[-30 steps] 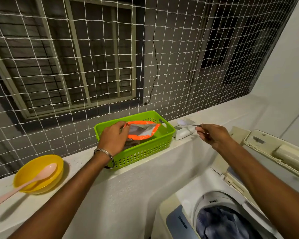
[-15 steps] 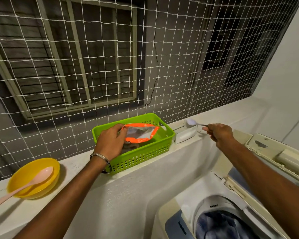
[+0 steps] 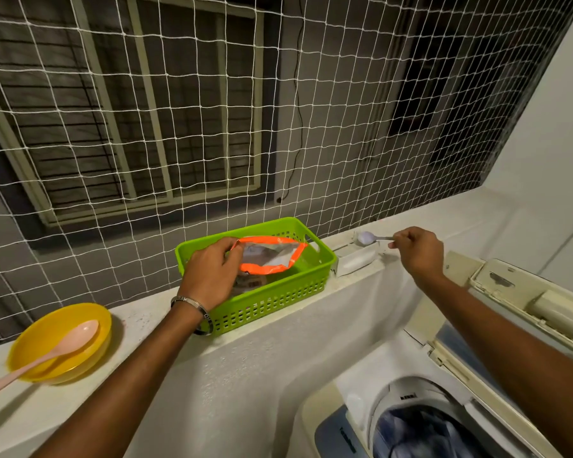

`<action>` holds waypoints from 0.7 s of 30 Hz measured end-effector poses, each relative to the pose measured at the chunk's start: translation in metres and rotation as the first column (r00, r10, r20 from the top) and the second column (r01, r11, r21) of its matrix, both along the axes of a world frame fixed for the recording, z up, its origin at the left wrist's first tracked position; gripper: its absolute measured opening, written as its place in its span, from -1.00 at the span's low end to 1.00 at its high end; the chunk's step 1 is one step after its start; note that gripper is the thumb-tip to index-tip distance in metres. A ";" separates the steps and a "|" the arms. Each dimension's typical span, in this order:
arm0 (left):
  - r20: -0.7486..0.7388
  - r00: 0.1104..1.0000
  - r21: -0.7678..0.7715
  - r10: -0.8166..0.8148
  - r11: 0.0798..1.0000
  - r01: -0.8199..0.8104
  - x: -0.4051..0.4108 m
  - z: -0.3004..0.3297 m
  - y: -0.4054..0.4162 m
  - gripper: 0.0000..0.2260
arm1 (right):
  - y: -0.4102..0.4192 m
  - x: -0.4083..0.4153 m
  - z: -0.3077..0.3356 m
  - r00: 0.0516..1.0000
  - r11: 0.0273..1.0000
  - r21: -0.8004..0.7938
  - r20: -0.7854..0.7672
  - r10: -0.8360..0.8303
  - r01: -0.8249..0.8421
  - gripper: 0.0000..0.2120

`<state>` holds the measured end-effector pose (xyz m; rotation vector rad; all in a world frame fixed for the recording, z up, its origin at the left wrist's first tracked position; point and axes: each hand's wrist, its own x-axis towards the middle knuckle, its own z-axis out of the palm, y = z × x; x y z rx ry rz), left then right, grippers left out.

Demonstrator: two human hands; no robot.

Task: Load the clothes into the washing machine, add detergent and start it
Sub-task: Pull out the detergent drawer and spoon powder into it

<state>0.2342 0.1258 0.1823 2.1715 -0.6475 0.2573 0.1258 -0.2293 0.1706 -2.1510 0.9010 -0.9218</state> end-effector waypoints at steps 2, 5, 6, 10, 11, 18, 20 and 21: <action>0.002 1.000 0.002 0.005 1.000 -0.005 -0.001 0.000 0.000 -0.77 | -0.001 0.000 -0.003 0.999 0.987 -0.158 -0.032 0.037 -0.041 -0.82; 0.008 1.000 -0.002 0.008 1.000 -0.008 -0.001 0.000 0.000 -0.76 | -0.002 0.000 -0.006 0.991 0.907 -0.404 -0.109 0.079 -0.117 -0.87; 0.007 1.000 -0.004 0.007 1.000 -0.007 -0.001 0.001 0.000 -0.76 | -0.003 0.000 -0.007 0.986 0.863 -0.486 -0.146 0.078 -0.140 -0.90; 0.011 1.000 -0.004 0.010 1.000 -0.010 0.000 0.001 0.000 -0.75 | -0.007 0.001 -0.013 0.964 0.719 -0.662 -0.264 0.042 -0.213 -0.93; 0.013 1.000 -0.002 0.011 1.000 -0.011 -0.001 0.001 0.000 -0.75 | -0.006 0.000 -0.012 0.962 0.705 -0.675 -0.269 0.038 -0.217 -0.93; 0.017 1.000 0.000 0.015 1.000 -0.015 0.001 0.000 0.001 -0.75 | 0.001 -0.005 -0.011 0.967 0.717 -0.665 -0.249 0.051 -0.209 -0.95; 0.018 1.000 -0.003 0.006 1.000 -0.006 0.002 -0.001 0.001 -0.75 | 0.001 -0.005 -0.013 0.972 0.730 -0.655 -0.228 0.058 -0.197 -0.96; 0.019 1.000 -0.004 0.003 1.000 -0.003 0.003 -0.002 0.001 -0.75 | 0.000 -0.006 -0.014 0.971 0.737 -0.647 -0.230 0.059 -0.198 -0.96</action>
